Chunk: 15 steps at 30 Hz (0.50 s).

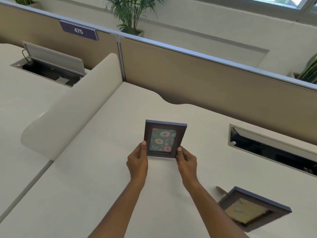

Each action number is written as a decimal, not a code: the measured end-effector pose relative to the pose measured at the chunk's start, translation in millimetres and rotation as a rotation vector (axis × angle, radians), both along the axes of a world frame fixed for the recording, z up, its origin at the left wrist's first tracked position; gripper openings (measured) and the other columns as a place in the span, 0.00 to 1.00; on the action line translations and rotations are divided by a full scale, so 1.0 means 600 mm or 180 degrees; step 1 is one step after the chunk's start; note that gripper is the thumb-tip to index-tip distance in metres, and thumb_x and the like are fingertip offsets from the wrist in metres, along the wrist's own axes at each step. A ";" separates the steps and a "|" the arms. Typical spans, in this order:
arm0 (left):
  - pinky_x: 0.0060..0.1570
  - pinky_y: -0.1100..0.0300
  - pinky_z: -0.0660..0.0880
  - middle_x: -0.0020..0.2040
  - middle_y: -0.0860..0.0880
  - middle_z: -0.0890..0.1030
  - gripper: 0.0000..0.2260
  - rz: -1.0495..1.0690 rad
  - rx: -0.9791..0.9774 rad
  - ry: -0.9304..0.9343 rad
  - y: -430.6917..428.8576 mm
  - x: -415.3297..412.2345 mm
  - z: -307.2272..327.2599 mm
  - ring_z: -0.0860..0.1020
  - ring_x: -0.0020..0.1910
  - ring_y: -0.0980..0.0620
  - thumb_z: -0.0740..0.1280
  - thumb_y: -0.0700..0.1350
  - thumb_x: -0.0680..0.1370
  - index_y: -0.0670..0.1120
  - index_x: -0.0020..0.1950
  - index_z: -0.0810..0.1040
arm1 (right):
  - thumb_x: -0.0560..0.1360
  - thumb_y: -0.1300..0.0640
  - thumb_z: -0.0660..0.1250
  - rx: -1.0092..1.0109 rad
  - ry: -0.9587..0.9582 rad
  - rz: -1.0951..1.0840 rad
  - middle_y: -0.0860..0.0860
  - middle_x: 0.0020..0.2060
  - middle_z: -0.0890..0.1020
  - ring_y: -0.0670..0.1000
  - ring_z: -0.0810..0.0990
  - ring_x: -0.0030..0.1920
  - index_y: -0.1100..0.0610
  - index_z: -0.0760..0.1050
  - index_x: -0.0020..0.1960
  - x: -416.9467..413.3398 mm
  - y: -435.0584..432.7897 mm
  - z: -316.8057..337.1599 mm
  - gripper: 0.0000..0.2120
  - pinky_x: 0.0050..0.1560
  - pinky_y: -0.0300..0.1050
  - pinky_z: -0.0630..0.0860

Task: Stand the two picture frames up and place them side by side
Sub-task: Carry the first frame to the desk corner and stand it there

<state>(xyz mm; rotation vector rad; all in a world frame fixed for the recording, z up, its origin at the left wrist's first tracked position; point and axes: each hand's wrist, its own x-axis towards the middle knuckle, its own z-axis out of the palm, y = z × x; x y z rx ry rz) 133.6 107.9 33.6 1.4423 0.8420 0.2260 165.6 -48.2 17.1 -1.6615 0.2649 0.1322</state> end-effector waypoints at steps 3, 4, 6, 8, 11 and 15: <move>0.66 0.49 0.77 0.58 0.53 0.86 0.24 0.0136 -0.0001 -0.0062 0.034 0.058 0.006 0.81 0.58 0.50 0.65 0.66 0.77 0.52 0.62 0.85 | 0.84 0.51 0.62 -0.0025 -0.0031 0.0124 0.48 0.54 0.88 0.51 0.85 0.59 0.54 0.84 0.61 0.074 0.034 0.001 0.15 0.65 0.56 0.80; 0.64 0.48 0.78 0.55 0.53 0.87 0.22 0.0160 0.0019 -0.0086 0.044 0.078 0.007 0.82 0.57 0.51 0.65 0.66 0.77 0.53 0.59 0.86 | 0.84 0.51 0.62 -0.0032 -0.0043 0.0171 0.49 0.54 0.88 0.51 0.85 0.59 0.54 0.85 0.60 0.098 0.045 0.002 0.15 0.65 0.56 0.80; 0.60 0.48 0.80 0.48 0.55 0.87 0.16 0.0206 0.0095 -0.0113 0.067 0.118 0.008 0.82 0.52 0.51 0.63 0.66 0.78 0.57 0.50 0.85 | 0.84 0.51 0.62 -0.0058 -0.0068 0.0271 0.49 0.53 0.88 0.52 0.85 0.58 0.53 0.86 0.58 0.147 0.068 0.002 0.14 0.65 0.58 0.80; 0.56 0.47 0.81 0.43 0.57 0.86 0.14 0.0289 0.0129 -0.0117 0.087 0.155 0.006 0.82 0.49 0.48 0.63 0.66 0.78 0.61 0.40 0.82 | 0.84 0.51 0.62 -0.0102 -0.0084 0.0353 0.48 0.51 0.89 0.53 0.86 0.57 0.50 0.86 0.53 0.190 0.093 0.003 0.13 0.65 0.59 0.80; 0.52 0.46 0.80 0.38 0.56 0.85 0.17 0.0413 0.0105 -0.0071 0.115 0.197 0.004 0.81 0.43 0.47 0.63 0.66 0.78 0.63 0.33 0.81 | 0.83 0.51 0.62 -0.0227 -0.0117 0.0358 0.45 0.47 0.88 0.52 0.86 0.54 0.47 0.86 0.51 0.240 0.127 0.006 0.13 0.62 0.57 0.81; 0.45 0.50 0.76 0.34 0.55 0.84 0.18 0.0533 0.0111 -0.0031 0.156 0.247 -0.007 0.76 0.37 0.48 0.64 0.66 0.78 0.65 0.31 0.83 | 0.83 0.51 0.62 -0.0387 -0.0139 0.0425 0.46 0.45 0.87 0.52 0.85 0.52 0.54 0.86 0.57 0.297 0.173 -0.001 0.15 0.60 0.55 0.82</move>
